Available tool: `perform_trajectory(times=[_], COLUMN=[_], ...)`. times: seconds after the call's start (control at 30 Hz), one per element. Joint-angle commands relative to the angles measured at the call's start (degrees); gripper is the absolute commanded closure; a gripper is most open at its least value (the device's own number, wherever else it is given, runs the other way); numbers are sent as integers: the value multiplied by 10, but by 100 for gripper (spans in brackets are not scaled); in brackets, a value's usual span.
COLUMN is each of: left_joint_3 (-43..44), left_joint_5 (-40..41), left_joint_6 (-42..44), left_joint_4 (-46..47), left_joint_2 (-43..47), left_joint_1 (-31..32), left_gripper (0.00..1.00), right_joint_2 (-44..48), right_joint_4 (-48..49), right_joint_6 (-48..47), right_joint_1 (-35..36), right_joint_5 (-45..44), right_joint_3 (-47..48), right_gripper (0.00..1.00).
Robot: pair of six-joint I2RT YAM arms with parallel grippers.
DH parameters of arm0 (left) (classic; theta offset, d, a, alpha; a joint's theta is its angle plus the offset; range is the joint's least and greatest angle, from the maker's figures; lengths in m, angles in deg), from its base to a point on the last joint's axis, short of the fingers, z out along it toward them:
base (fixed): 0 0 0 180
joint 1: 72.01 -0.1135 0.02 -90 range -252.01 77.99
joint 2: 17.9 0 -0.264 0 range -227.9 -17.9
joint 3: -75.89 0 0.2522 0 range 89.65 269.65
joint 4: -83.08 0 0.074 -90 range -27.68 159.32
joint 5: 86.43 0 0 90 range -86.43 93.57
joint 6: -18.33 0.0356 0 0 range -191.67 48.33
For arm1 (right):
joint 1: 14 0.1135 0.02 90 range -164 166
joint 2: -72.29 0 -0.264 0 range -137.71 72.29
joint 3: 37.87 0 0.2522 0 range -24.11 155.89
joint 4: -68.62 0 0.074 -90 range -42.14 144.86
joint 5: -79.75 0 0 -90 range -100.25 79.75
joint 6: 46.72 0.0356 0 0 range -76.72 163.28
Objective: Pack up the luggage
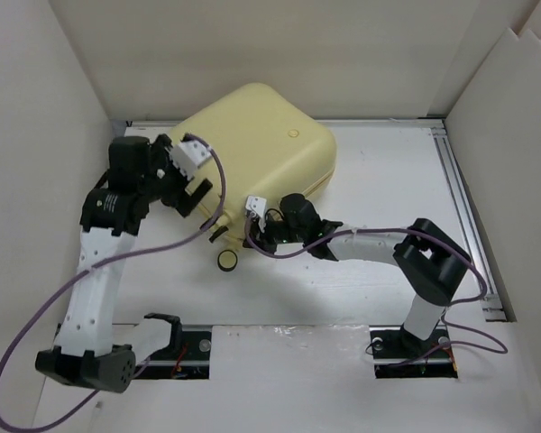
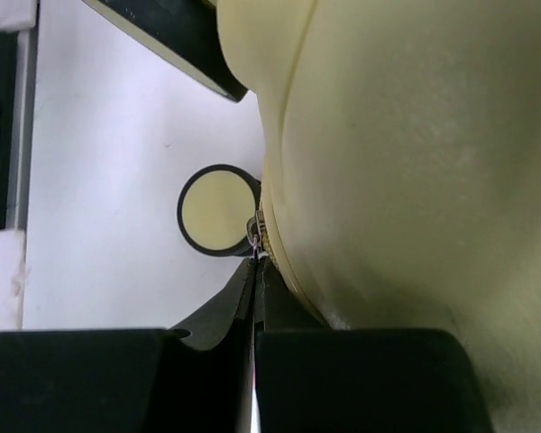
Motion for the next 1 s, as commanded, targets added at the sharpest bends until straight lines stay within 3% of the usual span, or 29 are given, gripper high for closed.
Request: perform_trajectory(times=[0.0, 0.1, 0.23, 0.5, 0.77, 0.97], left_joint_3=[-77, -114, -119, -157, -209, -228], left_joint_5=[-8, -11, -94, -117, -92, -24], left_joint_6=[105, 93, 93, 60, -28, -77], left_joint_4=[-137, -168, -168, -138, -41, 31], left_joint_2=[4, -3, -3, 6, 0, -18], left_joint_1=[32, 55, 62, 73, 79, 86], left_gripper=[2, 0, 0, 0, 0, 2], right_joint_2=[-12, -12, -12, -12, -7, -7], right_joint_4=[69, 75, 75, 80, 80, 80], right_joint_6=[27, 40, 40, 50, 64, 64], right_joint_1=[-16, -16, -16, -16, -11, -11], right_joint_5=[-112, -124, -124, -157, -176, -186], right_joint_3=[24, 19, 13, -3, -14, -19], right_gripper=[100, 100, 100, 100, 100, 100])
